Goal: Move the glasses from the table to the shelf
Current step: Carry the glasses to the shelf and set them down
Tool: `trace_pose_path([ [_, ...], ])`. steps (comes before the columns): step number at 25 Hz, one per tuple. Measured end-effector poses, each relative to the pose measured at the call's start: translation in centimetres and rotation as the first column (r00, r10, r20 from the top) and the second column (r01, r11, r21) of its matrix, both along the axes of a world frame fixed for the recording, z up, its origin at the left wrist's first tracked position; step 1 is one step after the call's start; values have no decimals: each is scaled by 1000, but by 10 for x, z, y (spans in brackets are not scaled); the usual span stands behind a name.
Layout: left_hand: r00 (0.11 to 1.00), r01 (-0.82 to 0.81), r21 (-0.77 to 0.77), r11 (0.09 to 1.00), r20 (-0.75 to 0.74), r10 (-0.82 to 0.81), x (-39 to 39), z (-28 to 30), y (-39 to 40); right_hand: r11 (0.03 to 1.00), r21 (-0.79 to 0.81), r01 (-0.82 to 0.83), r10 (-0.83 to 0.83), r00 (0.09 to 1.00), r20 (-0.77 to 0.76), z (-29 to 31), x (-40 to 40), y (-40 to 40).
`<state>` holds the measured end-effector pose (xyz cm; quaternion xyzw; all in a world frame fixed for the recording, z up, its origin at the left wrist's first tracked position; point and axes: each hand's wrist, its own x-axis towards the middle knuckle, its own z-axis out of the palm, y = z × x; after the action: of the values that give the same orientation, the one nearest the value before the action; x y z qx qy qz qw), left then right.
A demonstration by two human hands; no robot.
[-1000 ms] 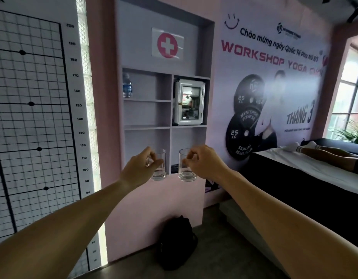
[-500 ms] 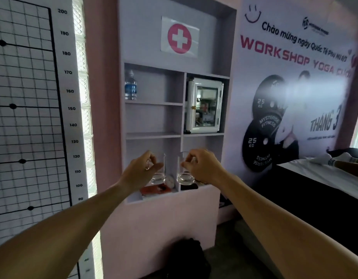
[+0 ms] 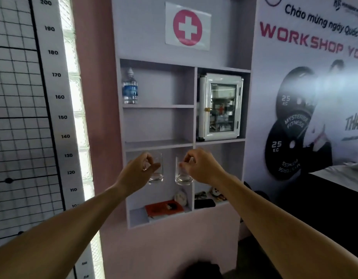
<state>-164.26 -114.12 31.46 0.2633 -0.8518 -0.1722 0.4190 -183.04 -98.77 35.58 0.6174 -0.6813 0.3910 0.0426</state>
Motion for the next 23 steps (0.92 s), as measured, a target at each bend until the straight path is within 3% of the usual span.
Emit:
trace_pose_path([
  [8, 988, -149, -17, 989, -47, 148, -78, 15, -92, 991, -11, -130, 130, 992, -8, 13, -96, -120],
  [13, 967, -230, -71, 971, -130, 219, -111, 30, -129, 984, -17, -179, 177, 980, -93, 31, -148, -179],
  [23, 923, -370, -27, 928, -126, 365, -120, 28, -194, 945, -10, -327, 325, 942, -84, 23, -163, -278],
])
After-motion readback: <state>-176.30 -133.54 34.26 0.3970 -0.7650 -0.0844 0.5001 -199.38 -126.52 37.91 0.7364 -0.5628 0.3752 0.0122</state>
